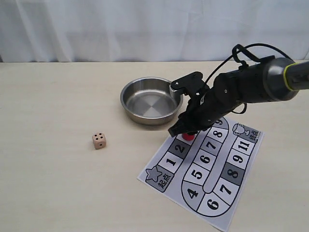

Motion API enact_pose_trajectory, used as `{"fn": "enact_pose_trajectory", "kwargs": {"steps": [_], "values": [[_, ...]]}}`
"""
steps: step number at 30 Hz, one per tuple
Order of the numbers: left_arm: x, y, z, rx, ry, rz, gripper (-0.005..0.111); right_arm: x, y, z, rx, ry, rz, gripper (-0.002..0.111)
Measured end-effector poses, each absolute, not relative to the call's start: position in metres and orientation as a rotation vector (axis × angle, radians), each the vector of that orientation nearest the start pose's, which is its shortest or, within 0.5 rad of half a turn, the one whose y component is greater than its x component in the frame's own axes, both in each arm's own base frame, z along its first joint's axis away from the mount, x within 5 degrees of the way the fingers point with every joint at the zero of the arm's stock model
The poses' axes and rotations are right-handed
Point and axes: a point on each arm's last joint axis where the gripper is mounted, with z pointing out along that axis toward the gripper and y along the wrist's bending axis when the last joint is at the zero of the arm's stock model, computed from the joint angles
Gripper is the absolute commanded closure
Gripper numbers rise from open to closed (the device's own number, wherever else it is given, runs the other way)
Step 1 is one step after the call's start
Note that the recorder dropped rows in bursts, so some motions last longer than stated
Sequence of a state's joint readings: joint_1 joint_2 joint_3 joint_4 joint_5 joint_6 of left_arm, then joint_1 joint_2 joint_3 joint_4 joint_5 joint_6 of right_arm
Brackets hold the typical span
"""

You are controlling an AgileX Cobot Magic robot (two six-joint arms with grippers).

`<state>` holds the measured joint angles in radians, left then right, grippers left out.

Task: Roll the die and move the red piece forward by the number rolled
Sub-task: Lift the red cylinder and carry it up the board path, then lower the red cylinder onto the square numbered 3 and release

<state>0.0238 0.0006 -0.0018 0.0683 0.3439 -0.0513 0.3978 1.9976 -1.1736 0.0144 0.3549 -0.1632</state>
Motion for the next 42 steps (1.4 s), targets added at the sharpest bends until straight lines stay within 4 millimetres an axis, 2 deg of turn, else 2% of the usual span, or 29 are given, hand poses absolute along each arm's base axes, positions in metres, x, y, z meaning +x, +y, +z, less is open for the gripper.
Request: {"fn": "enact_pose_trajectory", "kwargs": {"steps": [4, 8, 11, 14, 19, 20, 23, 29, 33, 37, 42], "values": [[0.053, 0.003, 0.183, -0.026, 1.826, 0.047, 0.107, 0.364, 0.153, 0.132, -0.72, 2.56, 0.088, 0.104], [0.053, 0.003, 0.183, -0.026, 1.826, 0.047, 0.107, 0.367, 0.147, 0.157, -0.695, 2.48, 0.081, 0.104], [0.053, 0.003, 0.183, -0.026, 1.826, 0.047, 0.107, 0.376, 0.131, 0.169, -0.577, 2.434, 0.086, 0.104], [0.053, 0.003, 0.183, -0.026, 1.826, 0.047, 0.107, 0.38, 0.129, 0.163, -0.549, 2.429, 0.087, 0.104], [0.053, 0.003, 0.183, -0.026, 1.826, 0.047, 0.107, 0.384, 0.131, 0.125, -0.548, 2.499, 0.091, 0.104], [0.053, 0.003, 0.183, -0.026, 1.826, 0.047, 0.107, 0.385, 0.131, 0.123, -0.543, 2.501, 0.094, 0.104], [0.053, 0.003, 0.183, -0.026, 1.826, 0.047, 0.107, 0.385, 0.131, 0.124, -0.542, 2.501, 0.094, 0.096], [0.053, 0.003, 0.183, -0.026, 1.826, 0.047, 0.107, 0.385, 0.131, 0.124, -0.535, 2.505, 0.097, 0.058], [0.053, 0.003, 0.183, -0.026, 1.826, 0.047, 0.107, 0.382, 0.131, 0.117, -0.531, 2.545, 0.099, 0.045], [0.053, 0.003, 0.183, -0.026, 1.826, 0.047, 0.107, 0.382, 0.131, 0.12, -0.519, 2.538, 0.106, 0.043], [0.053, 0.003, 0.183, -0.026, 1.826, 0.047, 0.107, 0.382, 0.131, 0.14, -0.505, 2.491, 0.115, 0.044]]}}
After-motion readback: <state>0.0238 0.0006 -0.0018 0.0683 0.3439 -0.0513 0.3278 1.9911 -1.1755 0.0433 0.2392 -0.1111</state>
